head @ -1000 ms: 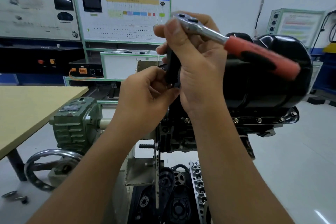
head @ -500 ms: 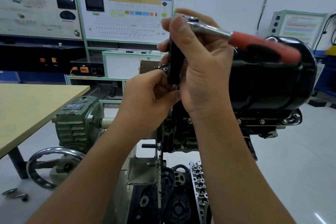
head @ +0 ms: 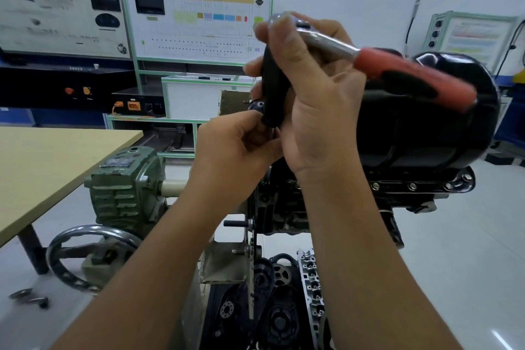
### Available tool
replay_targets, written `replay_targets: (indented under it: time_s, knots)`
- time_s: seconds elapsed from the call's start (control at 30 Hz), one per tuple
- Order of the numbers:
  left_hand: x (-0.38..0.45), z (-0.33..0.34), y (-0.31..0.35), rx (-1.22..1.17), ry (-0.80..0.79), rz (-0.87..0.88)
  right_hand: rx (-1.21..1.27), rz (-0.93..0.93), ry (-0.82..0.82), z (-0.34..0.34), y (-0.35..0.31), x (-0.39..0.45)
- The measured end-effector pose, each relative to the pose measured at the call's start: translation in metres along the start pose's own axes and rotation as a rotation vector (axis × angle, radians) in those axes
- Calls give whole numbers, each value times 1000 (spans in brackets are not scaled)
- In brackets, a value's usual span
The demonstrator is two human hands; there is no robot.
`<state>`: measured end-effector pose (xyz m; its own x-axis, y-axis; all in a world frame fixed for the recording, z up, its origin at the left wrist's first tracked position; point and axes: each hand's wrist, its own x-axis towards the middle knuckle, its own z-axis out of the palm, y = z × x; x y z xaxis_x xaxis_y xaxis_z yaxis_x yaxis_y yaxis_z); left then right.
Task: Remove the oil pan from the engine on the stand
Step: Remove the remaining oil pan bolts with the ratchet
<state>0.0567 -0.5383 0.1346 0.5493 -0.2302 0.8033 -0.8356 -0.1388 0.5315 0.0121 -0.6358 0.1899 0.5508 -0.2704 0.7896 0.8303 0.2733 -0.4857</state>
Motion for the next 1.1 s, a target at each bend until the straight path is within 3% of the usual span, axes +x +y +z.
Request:
replay_targets:
  time_s: [0.17, 0.27, 0.37, 0.47, 0.57, 0.67, 0.77, 0.9, 1.03, 1.1]
  knots:
    - [2, -10, -3, -33, -129, -30, -9, 18, 29, 1, -2, 0]
    - [0, -5, -2, 0, -68, 12, -78, -80, 16, -1, 0, 0]
    - [-1, 0, -2, 17, 19, 30, -37, -9, -37, -1, -1, 0]
    - [-1, -3, -4, 38, -30, 60, 25, 87, -21, -2, -1, 1]
    - [-1, -5, -5, 1, -113, 61, -42, -27, -50, -5, -2, 3]
    - [-2, -3, -6, -21, -57, 43, -89, -80, -76, -5, -2, 3]
    - [-2, -1, -6, -18, -16, 45, -87, -42, -29, -3, -1, 2]
    - [-4, 2, -3, 19, 10, 48, -119, -125, 41, -3, -1, 4]
    - [-1, -3, -5, 14, -94, 89, 46, 99, -43, -5, -7, 3]
    - [0, -4, -6, 4, -103, 75, 34, 92, -47, -4, -7, 2]
